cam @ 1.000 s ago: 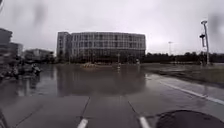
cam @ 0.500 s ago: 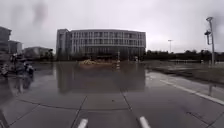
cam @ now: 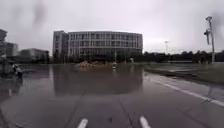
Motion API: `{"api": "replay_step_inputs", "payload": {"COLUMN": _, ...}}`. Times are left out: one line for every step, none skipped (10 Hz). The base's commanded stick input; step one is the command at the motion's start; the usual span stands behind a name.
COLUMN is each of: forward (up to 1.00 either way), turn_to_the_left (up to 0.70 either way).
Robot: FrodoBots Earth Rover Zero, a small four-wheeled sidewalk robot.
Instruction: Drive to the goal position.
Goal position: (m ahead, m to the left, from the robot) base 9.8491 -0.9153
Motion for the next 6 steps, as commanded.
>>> {"api": "replay_step_inputs", "payload": {"forward": 1.0, "turn_to_the_left": 0.0}}
{"api": "replay_step_inputs", "payload": {"forward": 1.0, "turn_to_the_left": 0.0}}
{"api": "replay_step_inputs", "payload": {"forward": 1.0, "turn_to_the_left": 0.0}}
{"api": "replay_step_inputs", "payload": {"forward": 1.0, "turn_to_the_left": 0.0}}
{"api": "replay_step_inputs", "payload": {"forward": 1.0, "turn_to_the_left": 0.0}}
{"api": "replay_step_inputs", "payload": {"forward": 1.0, "turn_to_the_left": 0.0}}
